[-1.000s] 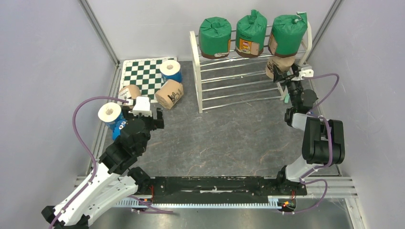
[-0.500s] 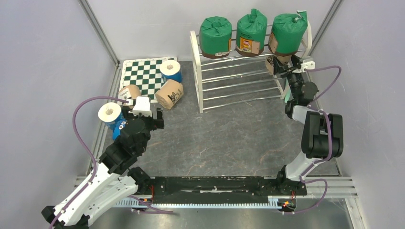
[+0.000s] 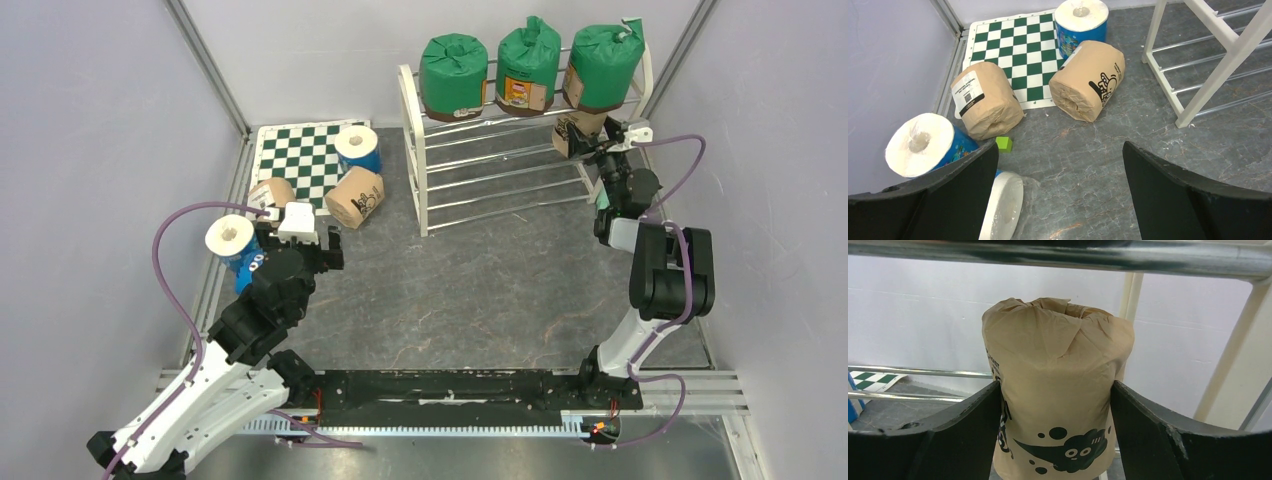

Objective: Place and organize the paper towels onto the shelf
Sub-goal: Place the paper towel on the shelf.

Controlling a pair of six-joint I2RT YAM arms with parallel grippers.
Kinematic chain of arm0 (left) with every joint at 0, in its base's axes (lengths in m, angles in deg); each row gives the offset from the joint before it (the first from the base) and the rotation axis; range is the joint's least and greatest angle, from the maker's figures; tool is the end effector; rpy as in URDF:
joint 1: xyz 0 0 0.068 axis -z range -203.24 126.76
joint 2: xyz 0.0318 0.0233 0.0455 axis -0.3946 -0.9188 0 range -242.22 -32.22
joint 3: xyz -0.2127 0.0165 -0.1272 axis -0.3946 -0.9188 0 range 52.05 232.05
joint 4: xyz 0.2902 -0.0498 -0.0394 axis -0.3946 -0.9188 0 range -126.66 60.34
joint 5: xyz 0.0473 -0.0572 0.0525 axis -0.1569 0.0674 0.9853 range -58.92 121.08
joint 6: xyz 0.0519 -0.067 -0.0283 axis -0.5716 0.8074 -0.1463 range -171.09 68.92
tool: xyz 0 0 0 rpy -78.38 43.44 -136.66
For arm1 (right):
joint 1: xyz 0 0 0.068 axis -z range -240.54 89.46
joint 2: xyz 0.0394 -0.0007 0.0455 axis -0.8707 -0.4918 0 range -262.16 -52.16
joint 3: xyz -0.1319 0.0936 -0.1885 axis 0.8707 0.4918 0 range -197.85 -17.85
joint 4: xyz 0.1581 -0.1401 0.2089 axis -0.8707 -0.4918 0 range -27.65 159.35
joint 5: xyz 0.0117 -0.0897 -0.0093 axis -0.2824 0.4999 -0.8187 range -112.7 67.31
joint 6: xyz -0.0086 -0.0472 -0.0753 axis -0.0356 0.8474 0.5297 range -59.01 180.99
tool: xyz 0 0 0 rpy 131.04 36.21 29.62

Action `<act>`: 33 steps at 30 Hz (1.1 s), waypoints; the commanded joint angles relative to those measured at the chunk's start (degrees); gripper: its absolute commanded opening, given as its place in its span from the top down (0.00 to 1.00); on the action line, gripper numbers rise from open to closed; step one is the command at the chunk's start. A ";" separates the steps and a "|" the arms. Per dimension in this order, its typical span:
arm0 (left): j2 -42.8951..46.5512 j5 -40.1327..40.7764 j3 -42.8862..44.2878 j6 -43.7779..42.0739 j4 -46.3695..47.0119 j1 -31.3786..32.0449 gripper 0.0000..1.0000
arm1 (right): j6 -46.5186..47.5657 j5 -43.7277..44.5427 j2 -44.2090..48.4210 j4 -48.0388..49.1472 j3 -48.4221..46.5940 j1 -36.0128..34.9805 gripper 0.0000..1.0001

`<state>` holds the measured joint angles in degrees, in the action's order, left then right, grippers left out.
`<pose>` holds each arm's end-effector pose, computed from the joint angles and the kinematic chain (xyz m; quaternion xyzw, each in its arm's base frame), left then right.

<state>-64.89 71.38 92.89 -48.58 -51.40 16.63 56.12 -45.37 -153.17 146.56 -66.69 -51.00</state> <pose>0.2030 -0.1023 0.3103 0.0345 0.7670 0.0424 0.6393 0.4191 -0.0394 0.2237 -0.0985 0.5432 0.0718 0.8307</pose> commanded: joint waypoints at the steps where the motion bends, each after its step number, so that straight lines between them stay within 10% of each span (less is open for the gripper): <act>1: -0.32 0.37 -0.57 1.72 1.90 -0.26 0.00 | 0.74 0.65 -1.10 1.10 -2.35 0.29 0.23; 13: -0.31 0.10 -0.47 1.72 1.87 -0.31 0.00 | -0.04 3.76 1.46 3.21 1.03 0.35 0.02; 33: 0.92 -0.57 -0.48 1.91 1.87 -0.33 0.00 | 0.57 6.15 8.90 5.60 10.17 0.78 0.02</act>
<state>-64.56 71.18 92.89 -48.56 -51.40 16.63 56.06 -39.80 -146.90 148.66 -57.08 -50.52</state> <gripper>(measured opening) 0.994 0.979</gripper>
